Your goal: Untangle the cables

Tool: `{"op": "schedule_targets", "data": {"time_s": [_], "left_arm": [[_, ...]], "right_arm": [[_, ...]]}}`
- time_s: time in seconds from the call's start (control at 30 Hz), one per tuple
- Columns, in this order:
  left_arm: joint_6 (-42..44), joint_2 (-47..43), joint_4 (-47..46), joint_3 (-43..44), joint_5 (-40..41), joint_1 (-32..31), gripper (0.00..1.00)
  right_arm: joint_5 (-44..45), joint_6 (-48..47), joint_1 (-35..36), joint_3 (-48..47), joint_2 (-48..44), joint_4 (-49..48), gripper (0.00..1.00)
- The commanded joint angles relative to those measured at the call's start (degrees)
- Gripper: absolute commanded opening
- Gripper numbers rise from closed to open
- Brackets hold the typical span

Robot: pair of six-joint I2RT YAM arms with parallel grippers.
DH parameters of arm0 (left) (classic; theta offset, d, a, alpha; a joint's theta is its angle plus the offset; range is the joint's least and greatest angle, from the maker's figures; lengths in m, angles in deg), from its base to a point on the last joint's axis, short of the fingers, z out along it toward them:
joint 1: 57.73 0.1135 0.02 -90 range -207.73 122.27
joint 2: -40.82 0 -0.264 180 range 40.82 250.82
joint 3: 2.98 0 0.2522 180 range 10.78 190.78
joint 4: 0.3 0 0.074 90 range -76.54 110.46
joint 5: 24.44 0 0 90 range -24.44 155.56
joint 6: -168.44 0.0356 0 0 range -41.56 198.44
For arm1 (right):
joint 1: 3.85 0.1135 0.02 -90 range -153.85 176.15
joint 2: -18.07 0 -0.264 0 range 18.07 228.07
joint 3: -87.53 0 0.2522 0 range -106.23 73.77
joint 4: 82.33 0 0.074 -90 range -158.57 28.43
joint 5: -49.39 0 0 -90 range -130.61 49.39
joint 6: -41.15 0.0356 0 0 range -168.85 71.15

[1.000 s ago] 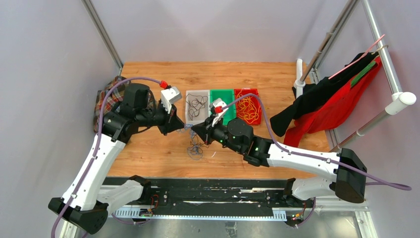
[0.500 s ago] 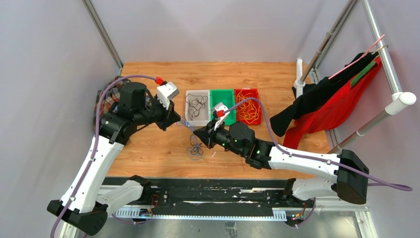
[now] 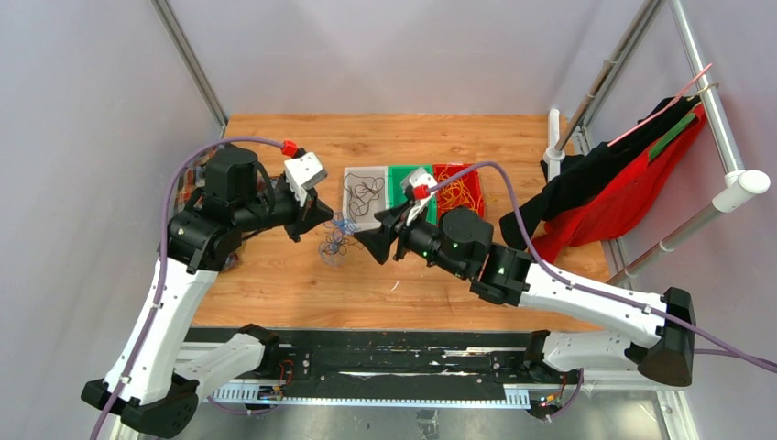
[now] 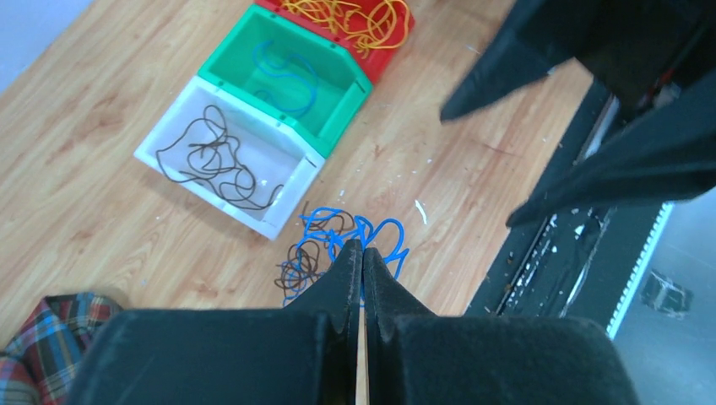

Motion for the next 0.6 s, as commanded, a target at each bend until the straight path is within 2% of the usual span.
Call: {"op": "schedule_targets", "data": {"time_s": [0.0,0.13,0.27,0.57], "left_arm": [[3.14,-1.17,2.51,1.09,-6.61,-0.21,0.01],[3.63,-1.70,2.77,1.47,-8.33,-0.22,0.01],[3.92,-2.26,3.12,1.99,-8.86,-0.22,0.00],[3.46,-2.64,3.95,2.46,-11.86,-0.22,0.01]], "right_arm": [[0.09,-5.03,-0.91,-7.57,2.35,0.88,0.63],[-3.47,-6.48,-0.91,-11.85,6.19,2.23,0.65],[-4.96,-7.18,-0.91,-11.89,7.16,2.00,0.65],[-2.35,-7.38,-0.91,-10.54,8.02,-0.27,0.64]]}}
